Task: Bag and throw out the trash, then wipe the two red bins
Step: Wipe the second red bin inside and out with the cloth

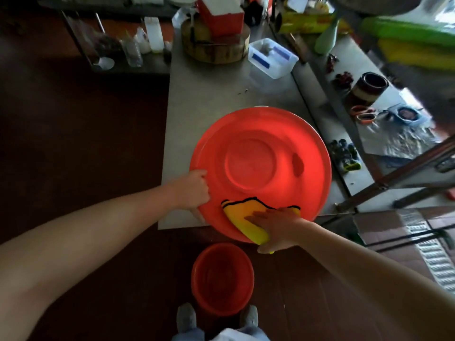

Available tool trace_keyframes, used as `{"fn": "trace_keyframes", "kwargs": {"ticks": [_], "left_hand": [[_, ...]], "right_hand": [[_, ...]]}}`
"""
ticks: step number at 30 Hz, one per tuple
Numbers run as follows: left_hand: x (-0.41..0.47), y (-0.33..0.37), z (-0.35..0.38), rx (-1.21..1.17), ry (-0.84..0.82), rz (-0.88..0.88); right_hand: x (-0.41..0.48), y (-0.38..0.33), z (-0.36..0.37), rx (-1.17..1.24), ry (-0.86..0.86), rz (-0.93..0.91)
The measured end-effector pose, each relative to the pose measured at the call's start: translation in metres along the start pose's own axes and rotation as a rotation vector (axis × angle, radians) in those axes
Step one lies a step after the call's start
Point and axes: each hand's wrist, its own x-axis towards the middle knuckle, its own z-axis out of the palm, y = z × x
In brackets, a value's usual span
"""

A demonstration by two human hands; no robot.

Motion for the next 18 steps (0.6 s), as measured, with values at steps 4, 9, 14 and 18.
{"fn": "trace_keyframes", "kwargs": {"ticks": [4,9,14,18], "left_hand": [[-0.007,-0.012,-0.008,0.043,-0.051,-0.027],[-0.009,0.024,-0.005,-0.084,0.074,-0.172],[0.015,0.074,0.003,-0.225,0.219,-0.328],[0.012,0.07,0.01,-0.261,0.273,-0.316]], "right_hand": [[-0.002,0.002,0.002,-0.054,0.123,0.009],[0.0,0.002,0.014,-0.118,0.225,-0.004],[0.008,-0.013,0.019,-0.014,0.276,0.033],[-0.002,0.002,0.016,-0.02,0.223,0.018]]}}
